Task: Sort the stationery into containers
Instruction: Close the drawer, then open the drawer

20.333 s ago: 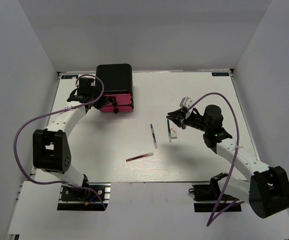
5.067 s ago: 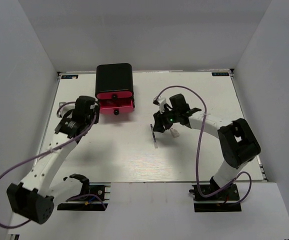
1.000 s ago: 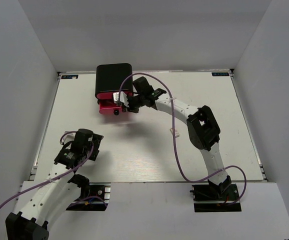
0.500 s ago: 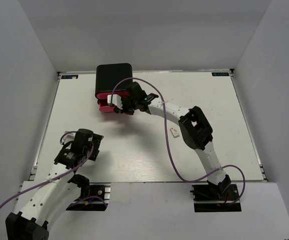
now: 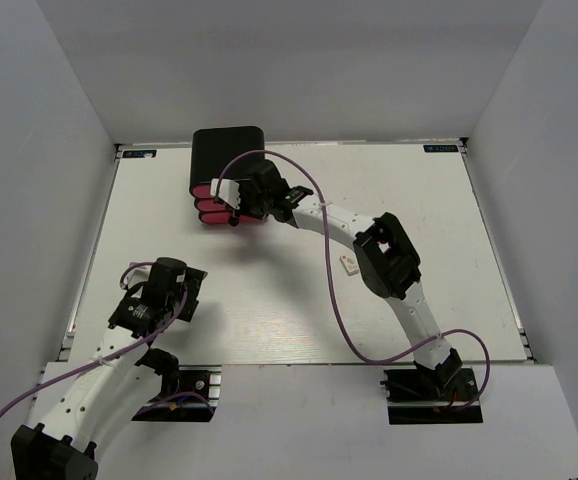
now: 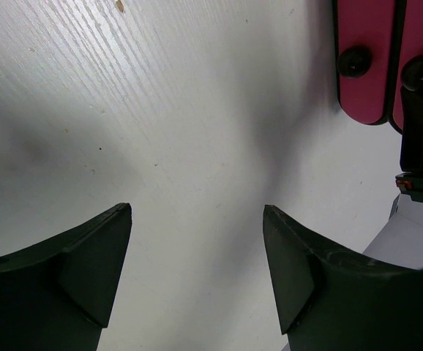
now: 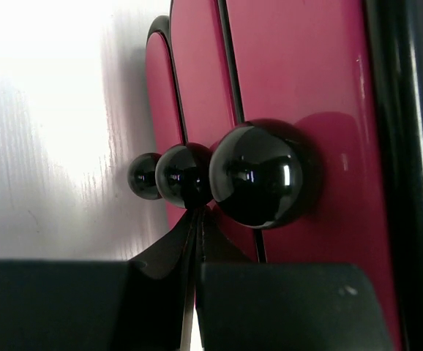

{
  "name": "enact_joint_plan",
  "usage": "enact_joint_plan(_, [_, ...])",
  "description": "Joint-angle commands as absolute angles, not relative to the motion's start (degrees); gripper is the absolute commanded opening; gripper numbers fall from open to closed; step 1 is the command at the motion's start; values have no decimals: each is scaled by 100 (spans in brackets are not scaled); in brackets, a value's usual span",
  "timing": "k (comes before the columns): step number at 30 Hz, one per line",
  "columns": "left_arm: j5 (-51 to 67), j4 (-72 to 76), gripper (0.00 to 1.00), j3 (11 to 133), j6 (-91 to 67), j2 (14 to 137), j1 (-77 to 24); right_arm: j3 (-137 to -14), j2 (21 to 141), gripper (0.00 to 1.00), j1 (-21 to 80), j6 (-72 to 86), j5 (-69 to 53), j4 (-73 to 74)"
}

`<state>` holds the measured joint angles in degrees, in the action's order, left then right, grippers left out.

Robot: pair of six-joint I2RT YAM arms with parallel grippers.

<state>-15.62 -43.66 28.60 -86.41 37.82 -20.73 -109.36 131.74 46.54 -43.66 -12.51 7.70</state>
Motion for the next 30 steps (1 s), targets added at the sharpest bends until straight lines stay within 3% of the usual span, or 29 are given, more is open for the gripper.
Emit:
enact_joint_plan(1, [-1564,-4324,82,2856,-8596,3771,-2083,-11233,13219,0,4702,-4333,-985,255])
enact_joint_plan(6, [-1564,-4263,82,2856,-8596,3771,-2083,-11215,13184,0,4693,-4307,-966,272])
enact_joint_plan(9, [-1442,-3965,82,2787,-8543,3771,-2083,-11101,12974,0,4658,-4315,-1596,482])
enact_joint_plan(12, [-1284,-3333,78,2602,-8403,3823,-2083,-10513,12388,0,4658,-4517,-2395,668])
enact_joint_plan(14, [-1214,-2589,76,2349,-8324,3823,-2083,-9576,11895,6,4650,-4631,-2636,536])
enact_joint_plan(17, [-959,-1621,73,1873,-8183,4041,-2021,-8242,11102,46,4632,-4623,-2918,238])
enact_joint_plan(18, [-906,-939,70,1768,-8183,4130,-2021,-8044,10692,76,4614,-4649,-2909,203])
enact_joint_plan(19, [-905,-592,67,1566,-8113,4235,-2021,-7859,10540,90,4606,-4458,-2866,63])
enact_joint_plan(21, [-826,319,61,1433,-8112,4673,-2021,-7191,10119,90,4509,-4229,-2778,-254])
enact_joint_plan(25, [-774,1544,32,1362,-8007,5717,-1969,-6619,9783,90,4194,-3317,-2330,-273])
enact_joint_plan(26, [-773,1808,30,1362,-8007,5965,-1969,-6592,9695,89,4140,-3218,-2355,-203])
enact_joint_plan(27, [-773,2263,30,1432,-7946,6220,-1969,-6513,9660,85,4053,-3086,-2373,-193])
enact_joint_plan(30, [-712,2566,34,1931,-7752,7205,-1969,-6259,9484,59,3535,-2629,-2566,-97])
